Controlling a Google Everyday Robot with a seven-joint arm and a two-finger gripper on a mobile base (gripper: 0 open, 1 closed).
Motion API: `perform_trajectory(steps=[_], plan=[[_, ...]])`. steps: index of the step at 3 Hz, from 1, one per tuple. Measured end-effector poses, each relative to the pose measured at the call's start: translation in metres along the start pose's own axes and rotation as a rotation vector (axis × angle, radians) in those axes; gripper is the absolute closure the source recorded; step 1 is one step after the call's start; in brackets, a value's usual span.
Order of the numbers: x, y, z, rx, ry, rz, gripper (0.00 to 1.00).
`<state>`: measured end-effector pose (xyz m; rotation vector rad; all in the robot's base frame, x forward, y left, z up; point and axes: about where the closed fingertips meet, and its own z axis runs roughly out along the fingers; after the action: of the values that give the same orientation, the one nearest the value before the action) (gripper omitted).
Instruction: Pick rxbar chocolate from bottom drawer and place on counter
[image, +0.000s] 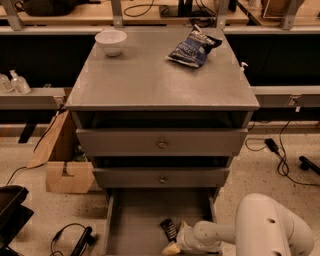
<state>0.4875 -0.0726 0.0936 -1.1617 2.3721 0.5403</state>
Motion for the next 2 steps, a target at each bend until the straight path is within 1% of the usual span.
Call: perform_trajectory(steps=[1,2], plan=[[0.0001,0.0008,0.0006,-0.001,0.000,0.000,0.16],[0.0000,0.0009,0.0004,-0.001,0.000,0.000,0.39]])
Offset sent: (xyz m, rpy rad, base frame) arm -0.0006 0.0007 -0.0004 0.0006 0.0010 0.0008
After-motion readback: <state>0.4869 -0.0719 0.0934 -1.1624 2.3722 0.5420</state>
